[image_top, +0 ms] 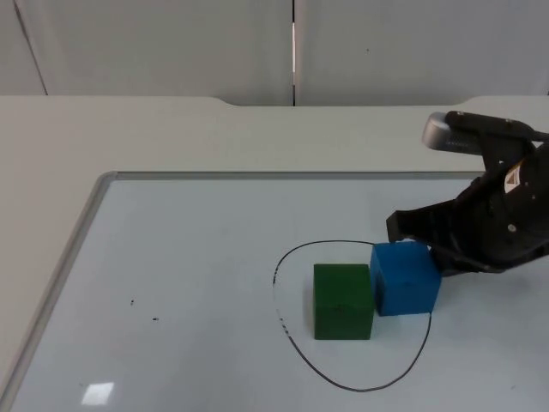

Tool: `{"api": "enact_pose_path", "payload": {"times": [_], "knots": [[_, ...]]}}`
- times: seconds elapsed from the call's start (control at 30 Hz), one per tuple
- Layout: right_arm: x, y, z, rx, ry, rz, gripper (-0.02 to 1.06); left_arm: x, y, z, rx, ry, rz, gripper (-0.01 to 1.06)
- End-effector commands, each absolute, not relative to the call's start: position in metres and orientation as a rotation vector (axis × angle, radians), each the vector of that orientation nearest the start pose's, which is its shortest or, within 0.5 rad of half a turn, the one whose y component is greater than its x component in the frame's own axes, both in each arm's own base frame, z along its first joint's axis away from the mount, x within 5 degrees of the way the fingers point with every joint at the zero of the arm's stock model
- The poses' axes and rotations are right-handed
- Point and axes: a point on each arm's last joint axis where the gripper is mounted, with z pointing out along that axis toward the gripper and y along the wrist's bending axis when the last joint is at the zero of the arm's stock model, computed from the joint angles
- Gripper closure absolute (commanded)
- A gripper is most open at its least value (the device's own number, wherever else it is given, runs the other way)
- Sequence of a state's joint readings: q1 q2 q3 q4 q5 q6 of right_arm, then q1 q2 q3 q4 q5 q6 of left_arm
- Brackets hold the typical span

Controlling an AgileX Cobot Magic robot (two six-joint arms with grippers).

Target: Push the two cubes into the marked area.

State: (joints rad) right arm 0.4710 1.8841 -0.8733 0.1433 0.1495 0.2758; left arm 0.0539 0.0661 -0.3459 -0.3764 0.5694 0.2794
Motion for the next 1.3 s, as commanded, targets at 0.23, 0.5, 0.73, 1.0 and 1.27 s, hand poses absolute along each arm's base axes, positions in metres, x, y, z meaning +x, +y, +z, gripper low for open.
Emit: {"api": "enact_pose_path", "payload": {"times": [0.23,0.5,0.73,1.0,1.27], "knots": [[0.296,0.163,0.116,-0.080,2.661,0.349,1.04,0.035,-0.017,0.276,0.060,1.732,-0.173,1.05],[0.296,0.163,0.116,-0.098,2.663,0.343,1.04,0.035,-0.017,0.276,0.060,1.732,-0.173,1.05],[0.294,0.157,0.124,-0.136,2.683,0.322,1.04,0.035,-0.017,0.276,0.060,1.732,-0.173,1.05],[0.291,0.128,0.175,-0.172,2.628,0.265,1.04,0.035,-0.017,0.276,0.060,1.732,-0.173,1.05],[0.266,0.111,0.249,-0.247,2.438,0.242,1.04,0.035,-0.017,0.276,0.060,1.732,-0.173,1.05]]}}
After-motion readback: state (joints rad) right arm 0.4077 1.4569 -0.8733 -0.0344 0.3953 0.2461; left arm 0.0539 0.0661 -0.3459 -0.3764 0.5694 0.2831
